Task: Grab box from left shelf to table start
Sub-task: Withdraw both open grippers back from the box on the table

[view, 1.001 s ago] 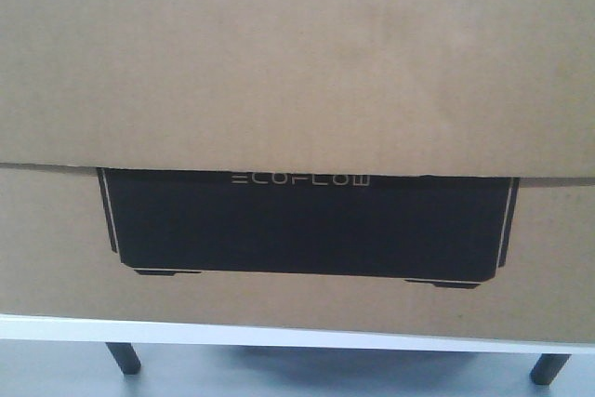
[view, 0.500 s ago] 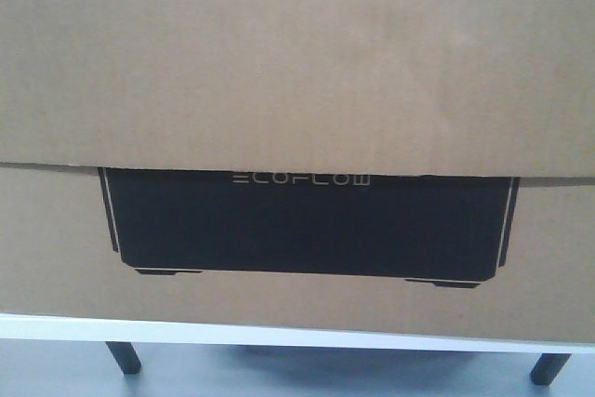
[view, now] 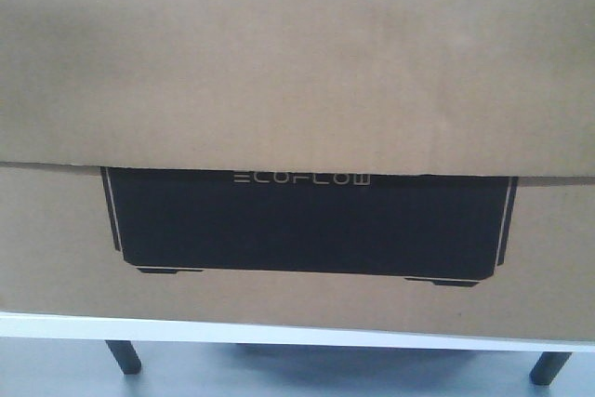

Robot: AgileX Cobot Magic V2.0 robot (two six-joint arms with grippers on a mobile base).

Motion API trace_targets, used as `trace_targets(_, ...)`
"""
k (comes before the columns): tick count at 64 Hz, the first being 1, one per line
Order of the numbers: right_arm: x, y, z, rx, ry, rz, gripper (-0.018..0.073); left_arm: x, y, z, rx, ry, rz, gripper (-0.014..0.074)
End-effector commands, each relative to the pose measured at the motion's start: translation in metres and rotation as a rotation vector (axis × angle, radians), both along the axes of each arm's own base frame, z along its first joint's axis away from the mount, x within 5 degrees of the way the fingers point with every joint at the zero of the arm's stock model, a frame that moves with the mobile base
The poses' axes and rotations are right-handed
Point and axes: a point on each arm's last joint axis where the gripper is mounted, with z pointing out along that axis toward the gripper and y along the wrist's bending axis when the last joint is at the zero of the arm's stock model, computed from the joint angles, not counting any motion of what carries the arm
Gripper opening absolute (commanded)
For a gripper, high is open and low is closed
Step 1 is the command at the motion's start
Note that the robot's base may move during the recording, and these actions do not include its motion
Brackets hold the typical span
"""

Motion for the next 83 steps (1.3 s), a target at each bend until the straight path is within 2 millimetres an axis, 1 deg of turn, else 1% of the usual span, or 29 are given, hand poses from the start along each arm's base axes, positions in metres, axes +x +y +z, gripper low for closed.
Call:
trace_targets(1,-0.013,-0.002,0.005,0.006,-0.149,-0.003,0.0017,-0.01,0.002,0.01,-0.046,-0.127,-0.007,-0.0015)
trace_targets(11,-0.037,-0.005,-0.019,0.014,-0.223,-0.003,0.0017,-0.025,0.007,-0.009,-0.027,-0.151,-0.002,-0.0015)
trace_targets(20,-0.047,-0.006,-0.035,0.017,-0.263,-0.003,0.0017,-0.034,0.011,-0.023,0.006,-0.177,0.005,-0.0015)
trace_targets(29,-0.045,-0.005,-0.039,0.014,-0.236,-0.003,0.0017,-0.037,0.012,-0.026,0.005,-0.182,0.005,-0.0015)
trace_targets(68,-0.043,-0.005,-0.041,0.016,-0.252,-0.004,0.0017,-0.036,0.012,-0.027,0.006,-0.178,0.005,-0.0015)
trace_targets(77,-0.034,-0.007,-0.055,0.008,-0.3,-0.072,0.0017,-0.036,0.012,-0.027,0.006,-0.178,0.005,-0.0015)
trace_targets(83,-0.027,-0.009,-0.071,-0.006,-0.348,-0.135,0.0017,-0.036,0.012,-0.027,0.006,-0.178,0.005,-0.0015)
